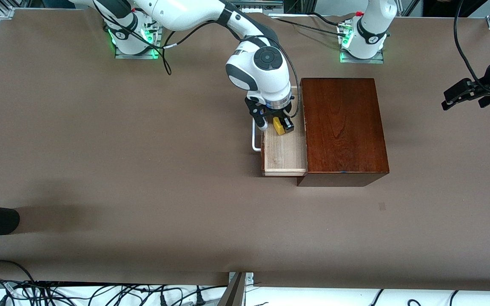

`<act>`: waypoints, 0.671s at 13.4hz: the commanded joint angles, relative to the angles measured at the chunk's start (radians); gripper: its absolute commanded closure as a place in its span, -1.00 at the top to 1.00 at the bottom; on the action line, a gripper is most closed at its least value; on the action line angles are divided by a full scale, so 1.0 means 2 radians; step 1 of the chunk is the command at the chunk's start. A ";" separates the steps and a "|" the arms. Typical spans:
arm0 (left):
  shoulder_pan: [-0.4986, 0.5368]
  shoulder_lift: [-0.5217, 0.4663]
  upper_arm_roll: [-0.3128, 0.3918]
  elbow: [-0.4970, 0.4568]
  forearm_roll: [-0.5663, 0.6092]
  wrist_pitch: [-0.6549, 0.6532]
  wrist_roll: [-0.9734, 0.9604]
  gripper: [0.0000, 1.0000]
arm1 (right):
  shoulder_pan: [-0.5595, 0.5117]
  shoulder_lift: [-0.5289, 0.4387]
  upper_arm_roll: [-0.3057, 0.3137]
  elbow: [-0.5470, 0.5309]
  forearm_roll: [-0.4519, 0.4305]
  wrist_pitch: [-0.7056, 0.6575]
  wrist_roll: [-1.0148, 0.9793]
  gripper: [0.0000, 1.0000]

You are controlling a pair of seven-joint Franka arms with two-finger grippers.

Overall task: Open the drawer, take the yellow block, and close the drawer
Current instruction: 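Lower the right gripper and close it on the yellow cube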

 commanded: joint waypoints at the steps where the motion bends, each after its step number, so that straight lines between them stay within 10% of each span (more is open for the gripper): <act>1: 0.005 0.004 -0.003 0.011 -0.009 -0.009 0.010 1.00 | -0.003 -0.016 -0.003 0.003 -0.007 -0.018 -0.009 -1.00; 9: 0.002 0.004 -0.006 0.013 -0.009 -0.009 0.005 1.00 | -0.053 -0.089 0.003 0.073 0.056 -0.159 -0.107 -1.00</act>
